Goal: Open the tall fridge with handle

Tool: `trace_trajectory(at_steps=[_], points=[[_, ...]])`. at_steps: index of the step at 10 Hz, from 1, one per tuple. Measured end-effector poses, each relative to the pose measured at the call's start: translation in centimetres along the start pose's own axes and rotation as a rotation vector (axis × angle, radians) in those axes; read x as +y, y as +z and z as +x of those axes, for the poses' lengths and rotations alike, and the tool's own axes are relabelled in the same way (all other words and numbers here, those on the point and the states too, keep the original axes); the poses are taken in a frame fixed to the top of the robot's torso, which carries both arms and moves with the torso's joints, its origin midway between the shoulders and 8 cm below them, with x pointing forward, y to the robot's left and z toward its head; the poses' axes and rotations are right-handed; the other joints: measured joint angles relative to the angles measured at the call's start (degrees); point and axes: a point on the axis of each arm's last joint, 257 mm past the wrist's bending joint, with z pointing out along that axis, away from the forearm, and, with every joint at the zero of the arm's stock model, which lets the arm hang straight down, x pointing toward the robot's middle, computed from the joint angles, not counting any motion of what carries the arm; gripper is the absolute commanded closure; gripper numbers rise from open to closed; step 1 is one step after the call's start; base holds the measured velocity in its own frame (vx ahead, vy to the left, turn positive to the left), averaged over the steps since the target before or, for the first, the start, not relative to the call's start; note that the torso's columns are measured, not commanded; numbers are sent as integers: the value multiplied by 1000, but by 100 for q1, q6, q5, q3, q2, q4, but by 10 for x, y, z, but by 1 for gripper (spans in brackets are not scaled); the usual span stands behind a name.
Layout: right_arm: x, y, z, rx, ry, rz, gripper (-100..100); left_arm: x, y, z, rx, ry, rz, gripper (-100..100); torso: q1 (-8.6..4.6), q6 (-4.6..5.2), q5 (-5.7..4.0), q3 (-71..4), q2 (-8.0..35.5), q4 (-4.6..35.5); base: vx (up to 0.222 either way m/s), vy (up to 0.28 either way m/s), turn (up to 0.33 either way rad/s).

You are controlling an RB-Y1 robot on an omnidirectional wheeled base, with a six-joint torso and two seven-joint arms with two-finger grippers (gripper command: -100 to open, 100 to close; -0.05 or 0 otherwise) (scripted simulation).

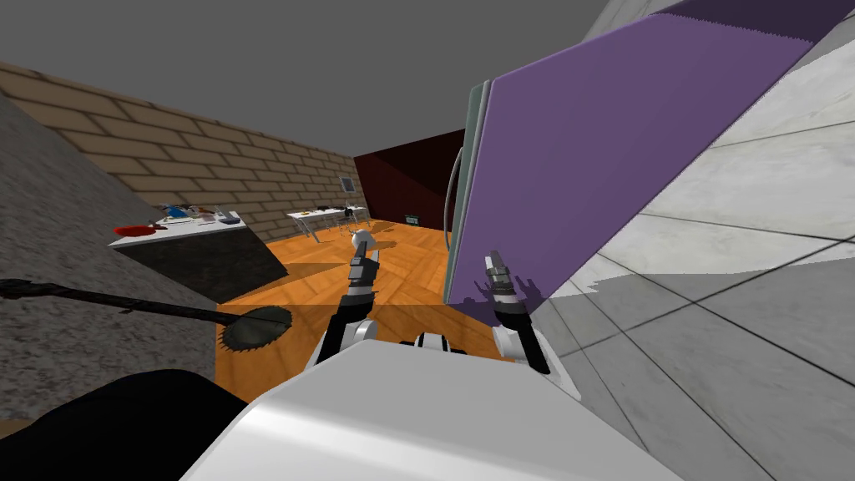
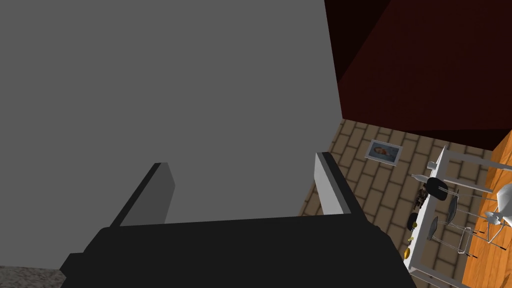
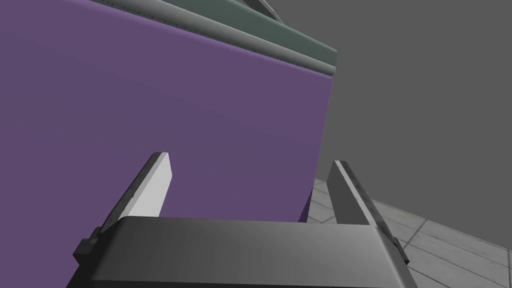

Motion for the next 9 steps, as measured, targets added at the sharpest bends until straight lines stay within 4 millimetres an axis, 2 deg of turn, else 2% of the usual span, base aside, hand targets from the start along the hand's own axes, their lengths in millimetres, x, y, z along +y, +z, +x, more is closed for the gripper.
trace_trajectory(at_steps=[9], points=[[-56,26,53,189,-394,86,-100,0,0,0,0,0,0,0,-15,2,-4,4,6,2,94,84,-48]])
